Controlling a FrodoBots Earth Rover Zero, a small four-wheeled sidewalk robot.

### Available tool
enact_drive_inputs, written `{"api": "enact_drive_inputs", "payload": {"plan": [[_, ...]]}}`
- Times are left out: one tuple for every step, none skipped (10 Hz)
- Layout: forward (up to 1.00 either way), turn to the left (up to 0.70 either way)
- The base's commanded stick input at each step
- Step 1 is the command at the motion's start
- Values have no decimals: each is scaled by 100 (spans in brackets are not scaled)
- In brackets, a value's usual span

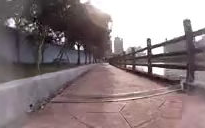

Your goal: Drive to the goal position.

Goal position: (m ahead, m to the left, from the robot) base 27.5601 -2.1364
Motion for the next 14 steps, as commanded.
{"api": "enact_drive_inputs", "payload": {"plan": [[100, 0], [100, 0], [100, 0], [100, 0], [100, -15], [100, -26], [100, 0], [100, 0], [100, 0], [100, 0], [100, 0], [100, 0], [100, 0], [100, 0]]}}
